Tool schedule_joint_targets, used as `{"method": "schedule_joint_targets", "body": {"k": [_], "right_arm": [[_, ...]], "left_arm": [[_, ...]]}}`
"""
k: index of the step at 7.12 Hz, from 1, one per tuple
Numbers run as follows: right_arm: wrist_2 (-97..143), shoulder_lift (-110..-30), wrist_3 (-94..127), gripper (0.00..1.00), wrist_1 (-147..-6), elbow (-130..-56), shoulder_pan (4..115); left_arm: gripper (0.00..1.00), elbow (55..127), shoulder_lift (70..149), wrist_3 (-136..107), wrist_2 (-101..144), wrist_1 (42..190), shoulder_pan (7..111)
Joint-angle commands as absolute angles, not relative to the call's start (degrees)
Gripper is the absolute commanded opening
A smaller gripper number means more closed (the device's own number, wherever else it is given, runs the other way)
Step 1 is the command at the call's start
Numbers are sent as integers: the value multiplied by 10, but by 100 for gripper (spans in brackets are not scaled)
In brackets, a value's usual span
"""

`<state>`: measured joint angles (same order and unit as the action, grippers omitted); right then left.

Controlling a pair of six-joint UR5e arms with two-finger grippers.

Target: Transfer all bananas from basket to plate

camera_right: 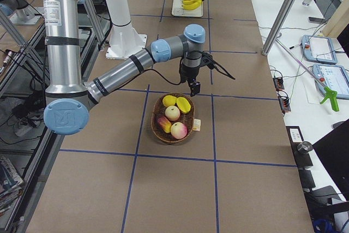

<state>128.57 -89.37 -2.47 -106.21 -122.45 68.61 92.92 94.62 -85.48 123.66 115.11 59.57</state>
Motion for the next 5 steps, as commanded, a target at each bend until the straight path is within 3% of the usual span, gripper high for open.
{"method": "schedule_joint_targets", "body": {"k": [1,5], "right_arm": [[1288,-916,-74,99,-1063,-1223,715],[1327,-963,-268,99,-1062,-1151,828]], "left_arm": [[100,939,933,-705,1321,1147,679],[100,943,877,-297,1338,1116,756]]}}
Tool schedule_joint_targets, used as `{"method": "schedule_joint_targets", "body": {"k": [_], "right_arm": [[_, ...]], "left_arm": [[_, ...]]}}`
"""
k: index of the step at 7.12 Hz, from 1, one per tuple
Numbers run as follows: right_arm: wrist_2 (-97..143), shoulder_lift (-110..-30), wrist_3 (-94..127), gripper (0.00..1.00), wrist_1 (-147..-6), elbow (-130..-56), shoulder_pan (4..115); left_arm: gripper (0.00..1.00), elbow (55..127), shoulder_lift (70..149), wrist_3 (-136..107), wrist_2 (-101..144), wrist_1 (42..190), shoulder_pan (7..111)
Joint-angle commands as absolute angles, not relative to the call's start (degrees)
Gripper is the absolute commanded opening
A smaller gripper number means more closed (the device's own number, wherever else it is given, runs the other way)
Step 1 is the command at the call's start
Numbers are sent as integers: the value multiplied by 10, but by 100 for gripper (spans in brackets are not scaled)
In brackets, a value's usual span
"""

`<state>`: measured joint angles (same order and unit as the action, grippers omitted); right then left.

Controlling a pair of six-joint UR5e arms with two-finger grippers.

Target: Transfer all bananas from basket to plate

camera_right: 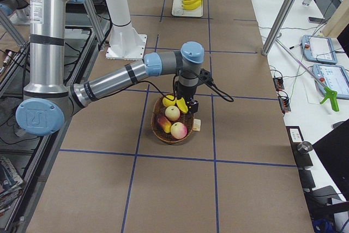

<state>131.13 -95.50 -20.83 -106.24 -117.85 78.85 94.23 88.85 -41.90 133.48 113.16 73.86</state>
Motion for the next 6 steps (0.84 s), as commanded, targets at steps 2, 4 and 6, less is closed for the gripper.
{"method": "schedule_joint_targets", "body": {"k": [2,4,6], "right_arm": [[1346,-971,-328,99,-1062,-1113,880],[1347,-986,-340,99,-1062,-1107,903],[1346,-1018,-328,99,-1062,-1105,909]], "left_arm": [[100,943,876,-45,1342,987,827],[100,943,878,82,1340,905,870],[100,960,872,88,1342,867,883]]}}
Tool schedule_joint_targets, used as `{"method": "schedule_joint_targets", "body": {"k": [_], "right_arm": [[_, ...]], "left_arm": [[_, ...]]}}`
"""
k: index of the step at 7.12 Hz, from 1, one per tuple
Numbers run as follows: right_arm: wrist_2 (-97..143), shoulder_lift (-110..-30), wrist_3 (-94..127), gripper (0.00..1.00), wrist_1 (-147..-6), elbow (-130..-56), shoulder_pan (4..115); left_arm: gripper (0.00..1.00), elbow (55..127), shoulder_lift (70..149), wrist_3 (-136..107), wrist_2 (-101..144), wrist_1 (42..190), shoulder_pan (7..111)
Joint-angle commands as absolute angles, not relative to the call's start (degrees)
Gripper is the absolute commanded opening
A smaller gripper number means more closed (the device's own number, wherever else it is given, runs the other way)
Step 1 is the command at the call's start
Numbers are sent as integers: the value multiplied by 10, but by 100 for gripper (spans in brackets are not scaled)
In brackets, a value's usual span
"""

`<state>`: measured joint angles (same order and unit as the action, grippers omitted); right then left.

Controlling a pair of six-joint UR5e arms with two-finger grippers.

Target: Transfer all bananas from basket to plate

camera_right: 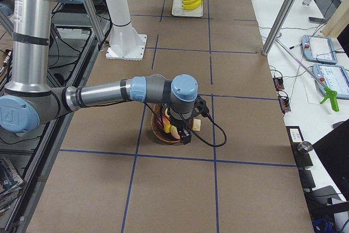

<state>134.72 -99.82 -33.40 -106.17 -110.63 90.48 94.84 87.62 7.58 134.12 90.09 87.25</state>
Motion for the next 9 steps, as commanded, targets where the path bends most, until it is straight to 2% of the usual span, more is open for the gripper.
{"method": "schedule_joint_targets", "body": {"k": [1,6,9], "right_arm": [[1345,-1020,-267,99,-1060,-1105,909],[1303,-1021,-149,99,-994,-1090,909],[1306,-1021,-148,99,-994,-1090,908]], "left_arm": [[100,976,870,86,1340,831,889],[100,984,859,83,1337,856,893],[100,1020,817,88,1325,855,895]]}}
